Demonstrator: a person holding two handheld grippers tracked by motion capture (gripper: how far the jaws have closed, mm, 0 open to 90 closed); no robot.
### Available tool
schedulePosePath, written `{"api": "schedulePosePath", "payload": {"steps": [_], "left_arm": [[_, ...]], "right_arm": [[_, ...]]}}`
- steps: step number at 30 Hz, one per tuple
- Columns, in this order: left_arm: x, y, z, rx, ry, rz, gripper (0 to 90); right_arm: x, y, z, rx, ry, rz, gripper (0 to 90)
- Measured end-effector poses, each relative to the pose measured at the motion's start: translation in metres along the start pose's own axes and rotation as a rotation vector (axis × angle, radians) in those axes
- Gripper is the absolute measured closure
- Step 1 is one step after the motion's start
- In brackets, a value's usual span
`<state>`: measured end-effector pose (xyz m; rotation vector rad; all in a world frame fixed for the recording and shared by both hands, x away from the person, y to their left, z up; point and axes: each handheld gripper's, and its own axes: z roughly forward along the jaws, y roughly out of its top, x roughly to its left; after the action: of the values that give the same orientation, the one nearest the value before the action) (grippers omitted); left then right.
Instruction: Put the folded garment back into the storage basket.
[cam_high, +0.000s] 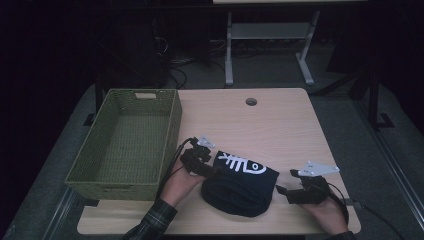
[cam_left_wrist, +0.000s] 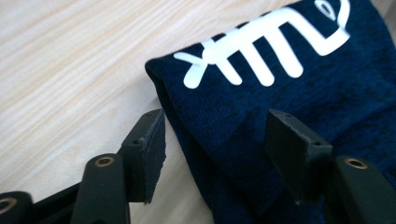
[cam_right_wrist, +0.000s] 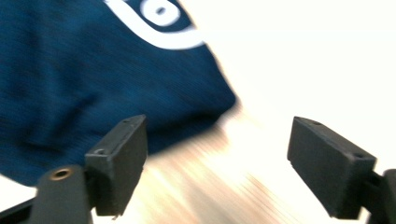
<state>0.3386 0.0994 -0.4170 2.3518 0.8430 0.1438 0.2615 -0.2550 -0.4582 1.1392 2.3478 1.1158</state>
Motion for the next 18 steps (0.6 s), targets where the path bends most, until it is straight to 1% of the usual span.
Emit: {"api": "schedulePosePath", "payload": {"steps": [4,6,9,10,16,17,18], "left_arm": [[0.001,-0.002,0.007,0.015,-0.013,0.0,34.3],[0.001,-0.003,0.01,0.027,-0.017,-0.001,32.7],[0.003,-0.006,0.017,0.048,-0.019,-0.002,30.2],[0.003,-0.007,0.018,0.05,-0.021,-0.002,30.3],[0.004,-0.009,0.022,0.068,-0.022,-0.006,28.8],[0.005,-0.009,0.024,0.075,-0.027,-0.012,28.5],[0.005,-0.01,0.025,0.072,-0.029,-0.015,28.4]], "right_arm": [[-0.014,-0.006,0.004,0.02,-0.027,0.04,14.6],[-0.017,-0.007,0.005,0.025,-0.038,0.045,13.9],[-0.019,-0.009,0.008,0.036,-0.05,0.047,13.5],[-0.02,-0.009,0.009,0.037,-0.052,0.041,13.5],[-0.021,-0.01,0.012,0.05,-0.071,0.041,12.2],[-0.021,-0.01,0.013,0.051,-0.075,0.043,11.8],[-0.022,-0.01,0.013,0.056,-0.076,0.047,11.2]]}}
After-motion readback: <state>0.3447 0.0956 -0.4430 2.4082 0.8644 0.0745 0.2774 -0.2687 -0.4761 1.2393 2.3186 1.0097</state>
